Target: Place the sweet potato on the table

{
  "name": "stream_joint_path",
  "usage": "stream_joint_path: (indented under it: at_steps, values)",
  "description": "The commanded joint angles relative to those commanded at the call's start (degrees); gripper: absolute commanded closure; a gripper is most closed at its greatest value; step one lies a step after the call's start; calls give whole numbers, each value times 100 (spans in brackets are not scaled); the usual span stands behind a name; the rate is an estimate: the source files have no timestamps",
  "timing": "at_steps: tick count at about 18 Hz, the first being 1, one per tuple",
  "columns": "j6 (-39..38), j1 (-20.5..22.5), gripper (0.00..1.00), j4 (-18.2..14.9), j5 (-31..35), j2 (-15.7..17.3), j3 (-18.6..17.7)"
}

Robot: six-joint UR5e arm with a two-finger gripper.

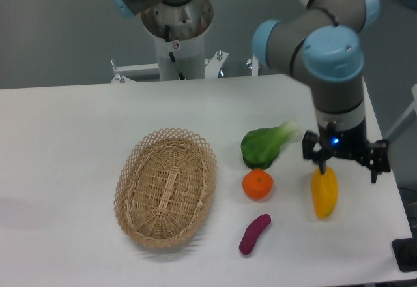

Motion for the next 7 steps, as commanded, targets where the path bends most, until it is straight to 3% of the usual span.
stream_joint_path:
  at_steps: [2,7]
  values:
    - [283,44,0,-167,-192,27,0]
    - [275,97,0,-177,-264,71,-9]
